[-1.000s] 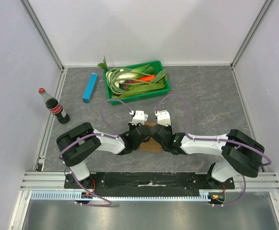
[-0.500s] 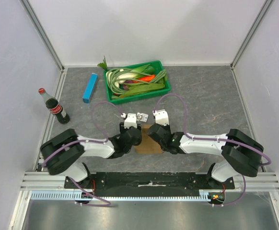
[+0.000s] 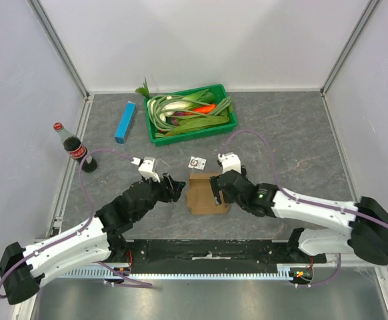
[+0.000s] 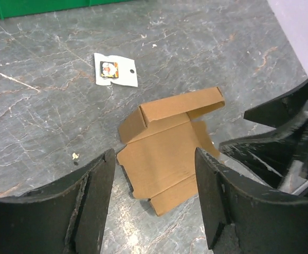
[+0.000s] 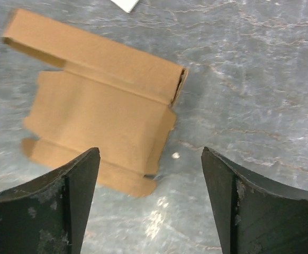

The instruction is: Fold the paper box

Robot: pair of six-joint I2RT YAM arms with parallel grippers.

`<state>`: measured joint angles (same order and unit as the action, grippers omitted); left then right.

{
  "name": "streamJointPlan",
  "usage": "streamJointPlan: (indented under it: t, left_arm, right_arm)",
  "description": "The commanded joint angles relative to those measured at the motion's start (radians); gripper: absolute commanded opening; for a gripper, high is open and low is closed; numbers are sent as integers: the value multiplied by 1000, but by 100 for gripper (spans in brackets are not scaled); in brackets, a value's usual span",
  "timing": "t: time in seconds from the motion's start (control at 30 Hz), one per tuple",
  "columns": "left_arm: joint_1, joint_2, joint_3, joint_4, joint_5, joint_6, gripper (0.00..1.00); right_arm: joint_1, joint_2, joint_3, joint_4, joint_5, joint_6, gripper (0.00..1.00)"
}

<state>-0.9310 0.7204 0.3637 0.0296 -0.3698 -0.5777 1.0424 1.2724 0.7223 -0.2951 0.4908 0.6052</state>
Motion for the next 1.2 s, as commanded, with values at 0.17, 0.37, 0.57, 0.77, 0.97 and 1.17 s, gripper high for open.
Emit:
streamJointPlan:
  t: [0.17,0.37,0.57,0.77,0.97,1.17]
  left_arm:
    - [32,-26,9,2,276,22,67]
    - [34,77,72,41,544,116,67]
    - [24,212,107,24,664,162,61]
    - [-136,324,156,9,484,272,62]
    - [-287,516,250,0,267,412,64]
    - [-373,597,320,-20,197,541,66]
  right_arm:
    - [-146,-248,-234,42,-421,263,76]
    - [-277,-217,-346,275,-579,263,68]
    - [-321,-78,-363,421,-641,248,55]
    - [-340,7,-339,435,-670,240,25]
    - [-421,-2,-293,367,-793,240,0]
    - [-547,24,-259,306,-997,208,0]
